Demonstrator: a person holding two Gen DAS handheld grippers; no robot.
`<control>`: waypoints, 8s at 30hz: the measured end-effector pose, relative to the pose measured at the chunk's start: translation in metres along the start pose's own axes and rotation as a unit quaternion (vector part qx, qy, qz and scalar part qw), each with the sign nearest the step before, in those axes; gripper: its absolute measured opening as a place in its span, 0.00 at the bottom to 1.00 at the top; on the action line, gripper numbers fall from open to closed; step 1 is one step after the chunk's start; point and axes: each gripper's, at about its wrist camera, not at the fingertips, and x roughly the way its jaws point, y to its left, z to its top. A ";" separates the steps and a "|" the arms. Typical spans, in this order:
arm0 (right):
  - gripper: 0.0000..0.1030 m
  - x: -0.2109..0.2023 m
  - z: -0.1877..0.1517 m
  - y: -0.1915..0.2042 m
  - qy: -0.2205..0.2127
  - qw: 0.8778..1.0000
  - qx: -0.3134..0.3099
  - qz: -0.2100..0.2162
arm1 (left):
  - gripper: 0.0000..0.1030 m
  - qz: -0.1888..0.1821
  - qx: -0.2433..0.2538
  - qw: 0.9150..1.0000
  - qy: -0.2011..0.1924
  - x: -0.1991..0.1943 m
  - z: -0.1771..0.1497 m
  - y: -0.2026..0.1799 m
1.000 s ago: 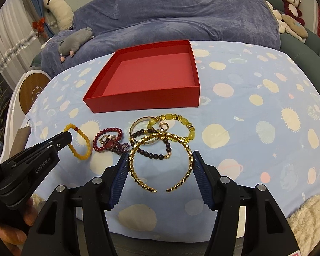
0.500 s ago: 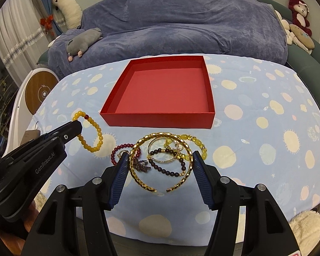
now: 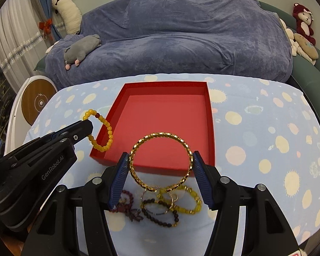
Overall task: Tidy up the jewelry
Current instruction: 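Carry both bracelets into the red box and open both tools to release, then move both open tools back over the remaining bracelet pile, then grasp the dark red bead bracelet with the left tool while the right tool grasps the thin gold bangle, then lower both bracelets into the red box and open both tools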
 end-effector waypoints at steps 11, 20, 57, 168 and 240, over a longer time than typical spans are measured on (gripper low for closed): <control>0.56 0.071 0.084 -0.027 -0.005 1.000 -0.001 -0.021 | 0.07 -0.003 0.016 1.000 -0.005 0.084 0.081 -0.004; 0.56 0.136 0.106 -0.042 0.021 0.999 0.007 -0.033 | 0.07 0.009 0.015 0.999 0.027 0.150 0.094 0.002; 0.57 0.111 0.097 -0.036 0.014 0.999 0.003 -0.046 | 0.22 0.029 0.013 0.999 0.030 0.129 0.084 0.006; 0.57 0.024 -0.086 -0.016 0.069 0.997 0.028 -0.020 | 0.07 -0.001 -0.022 0.997 0.078 -0.003 -0.106 0.039; 0.62 0.034 -0.035 -0.044 0.039 0.998 0.010 -0.045 | 0.31 0.002 -0.014 0.997 0.080 0.035 -0.065 0.050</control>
